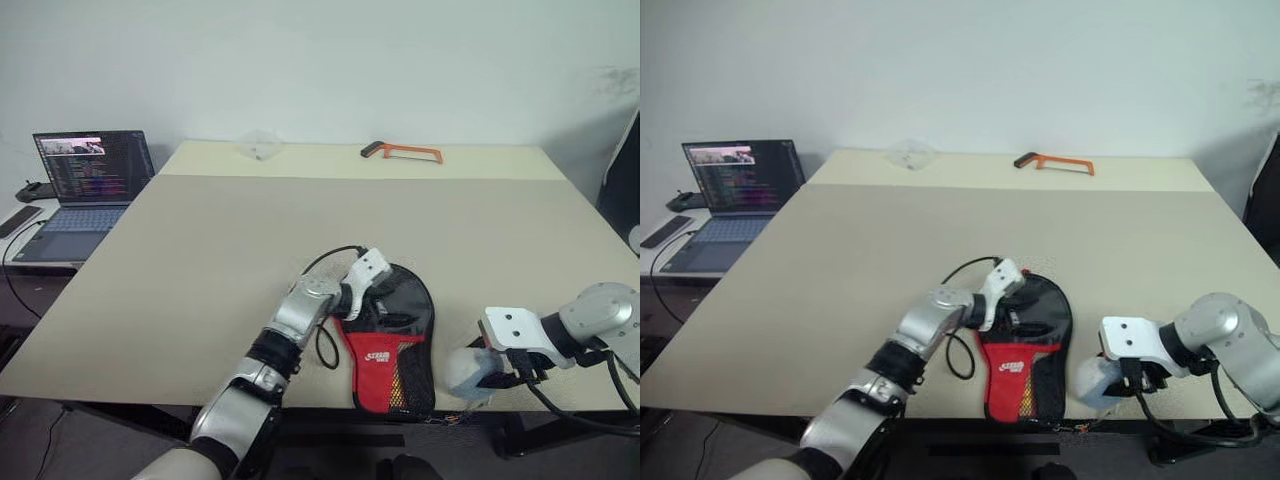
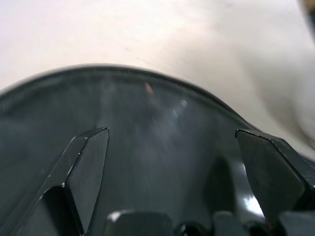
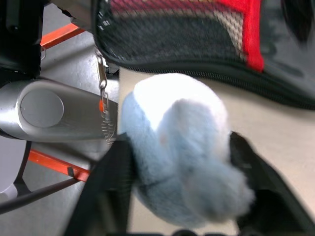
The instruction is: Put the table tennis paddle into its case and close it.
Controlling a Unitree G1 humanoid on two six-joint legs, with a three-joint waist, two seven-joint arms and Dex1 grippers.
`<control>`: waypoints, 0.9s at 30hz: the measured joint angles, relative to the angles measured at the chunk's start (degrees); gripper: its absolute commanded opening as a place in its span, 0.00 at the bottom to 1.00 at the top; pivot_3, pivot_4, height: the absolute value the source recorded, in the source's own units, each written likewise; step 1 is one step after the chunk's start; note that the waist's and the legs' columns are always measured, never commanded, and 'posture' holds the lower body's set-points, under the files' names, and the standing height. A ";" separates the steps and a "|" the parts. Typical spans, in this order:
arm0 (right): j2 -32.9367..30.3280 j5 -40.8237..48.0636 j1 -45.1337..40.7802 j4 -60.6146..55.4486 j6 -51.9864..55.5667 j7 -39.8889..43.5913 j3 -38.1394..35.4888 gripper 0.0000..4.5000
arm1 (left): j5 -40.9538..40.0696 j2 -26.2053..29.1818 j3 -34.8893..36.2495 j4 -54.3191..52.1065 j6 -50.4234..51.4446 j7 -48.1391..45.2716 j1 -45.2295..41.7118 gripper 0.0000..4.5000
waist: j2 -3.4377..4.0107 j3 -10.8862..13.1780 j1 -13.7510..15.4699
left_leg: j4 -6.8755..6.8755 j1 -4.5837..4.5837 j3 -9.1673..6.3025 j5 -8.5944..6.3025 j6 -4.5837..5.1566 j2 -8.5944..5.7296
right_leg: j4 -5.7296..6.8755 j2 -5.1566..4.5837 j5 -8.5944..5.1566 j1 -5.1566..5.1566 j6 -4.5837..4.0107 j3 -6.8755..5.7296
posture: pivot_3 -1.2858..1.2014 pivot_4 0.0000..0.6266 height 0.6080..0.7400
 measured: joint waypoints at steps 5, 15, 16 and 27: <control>-0.29 1.90 -1.67 3.59 0.01 2.04 -1.51 0.99 | -6.79 10.19 3.17 -8.85 7.72 -7.71 3.70 1.00 | 0.08 0.23 -0.13 | 0.17 -0.74 -0.08 0.00 -0.03 -0.03 | 0.01 -0.01 0.17 -0.62 -0.28 -0.02 | 0.52 0.24 1.00; -5.99 16.66 3.52 8.65 7.45 7.68 -23.47 0.99 | -21.79 43.31 15.21 -22.57 21.49 -24.22 9.64 1.00 | 0.14 1.49 -0.14 | 0.24 -1.90 -0.18 -0.01 -0.02 -0.08 | 0.07 -0.09 0.21 -1.73 -0.43 -0.17 | 0.52 0.24 1.00; -6.72 17.24 5.62 9.80 7.84 8.11 -26.60 0.99 | -23.45 46.61 17.68 -23.61 21.98 -25.46 10.78 1.00 | 0.15 1.49 -0.05 | 0.17 -1.90 -0.18 -0.01 -0.02 -0.13 | 0.03 -0.17 0.20 -1.73 -0.44 -0.20 | 0.52 0.24 1.00; -8.08 15.67 24.67 11.02 6.05 9.41 -43.39 0.99 | -29.18 57.73 22.58 -26.35 18.21 -27.51 19.18 1.00 | 0.23 1.53 0.67 | 0.78 -1.76 -0.05 -0.04 0.09 -0.13 | 0.30 -0.18 0.19 -1.43 -0.42 -0.20 | 0.52 0.24 1.00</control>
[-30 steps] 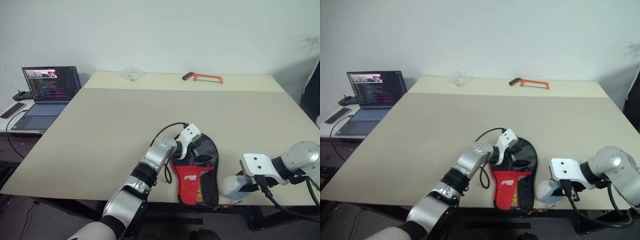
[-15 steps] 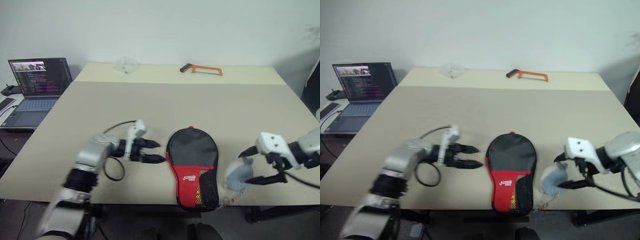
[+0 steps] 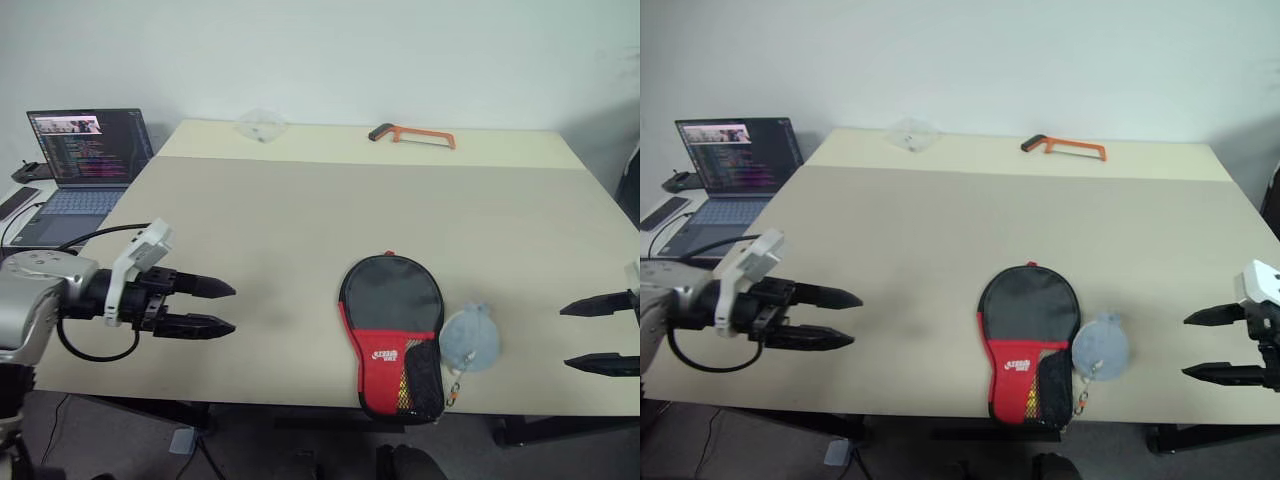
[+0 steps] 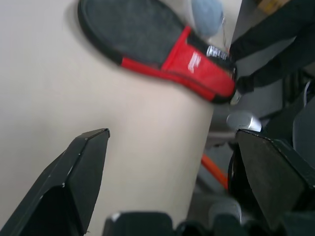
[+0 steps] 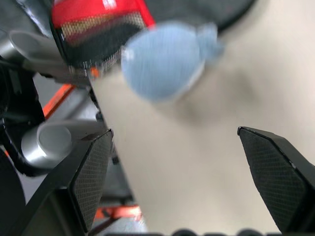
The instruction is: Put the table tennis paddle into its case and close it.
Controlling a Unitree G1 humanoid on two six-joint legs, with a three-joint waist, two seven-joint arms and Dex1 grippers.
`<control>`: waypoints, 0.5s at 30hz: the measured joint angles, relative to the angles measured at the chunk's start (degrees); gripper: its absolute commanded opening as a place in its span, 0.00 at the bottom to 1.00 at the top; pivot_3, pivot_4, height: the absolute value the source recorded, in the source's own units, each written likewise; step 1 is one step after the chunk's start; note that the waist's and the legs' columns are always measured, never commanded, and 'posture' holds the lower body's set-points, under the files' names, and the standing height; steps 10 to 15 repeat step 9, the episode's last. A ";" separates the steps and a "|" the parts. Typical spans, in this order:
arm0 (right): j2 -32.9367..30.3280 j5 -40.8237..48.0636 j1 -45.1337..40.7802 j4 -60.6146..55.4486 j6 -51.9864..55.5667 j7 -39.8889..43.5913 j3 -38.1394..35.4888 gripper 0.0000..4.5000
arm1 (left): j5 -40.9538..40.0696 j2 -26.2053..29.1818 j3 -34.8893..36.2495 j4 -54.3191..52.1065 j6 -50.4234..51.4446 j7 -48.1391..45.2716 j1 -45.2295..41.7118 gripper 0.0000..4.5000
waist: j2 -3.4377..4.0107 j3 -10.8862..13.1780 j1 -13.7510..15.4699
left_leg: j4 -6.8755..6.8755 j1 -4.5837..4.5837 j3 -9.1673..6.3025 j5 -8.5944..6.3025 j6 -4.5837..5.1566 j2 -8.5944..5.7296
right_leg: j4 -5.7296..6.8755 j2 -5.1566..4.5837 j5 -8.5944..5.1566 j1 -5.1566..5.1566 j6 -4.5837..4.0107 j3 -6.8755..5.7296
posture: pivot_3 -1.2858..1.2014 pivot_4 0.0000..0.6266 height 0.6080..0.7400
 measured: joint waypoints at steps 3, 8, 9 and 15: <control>-0.01 0.21 0.32 -0.90 -0.23 0.00 -1.24 0.99 | 0.96 0.29 -0.62 0.87 -2.21 0.04 -0.15 1.00 | 0.00 0.00 -0.10 | 0.12 0.11 0.17 -0.07 0.15 -0.02 | 0.28 0.00 -0.04 0.01 0.09 0.16 | 0.52 0.24 1.00; -0.02 3.41 -2.65 -4.26 0.62 -0.09 0.27 0.99 | 2.18 -0.59 -2.33 1.19 -3.18 1.52 -0.07 1.00 | -0.03 0.02 -0.28 | 0.19 0.25 0.25 -0.08 0.22 0.03 | 0.67 0.12 -0.07 -0.04 0.10 0.30 | 0.52 0.24 1.00; -0.04 4.58 -4.22 -4.82 0.73 -0.13 1.41 0.99 | 2.59 -0.71 -2.43 1.13 -3.21 2.00 0.04 1.00 | -0.03 0.02 -0.36 | 0.20 0.25 0.25 -0.08 0.23 0.07 | 0.68 0.17 -0.06 -0.05 0.10 0.32 | 0.52 0.24 1.00; -0.04 4.58 -4.22 -4.82 0.73 -0.13 1.41 0.99 | 2.59 -0.71 -2.43 1.13 -3.21 2.00 0.04 1.00 | -0.03 0.02 -0.36 | 0.20 0.25 0.25 -0.08 0.23 0.07 | 0.68 0.17 -0.06 -0.05 0.10 0.32 | 0.52 0.24 1.00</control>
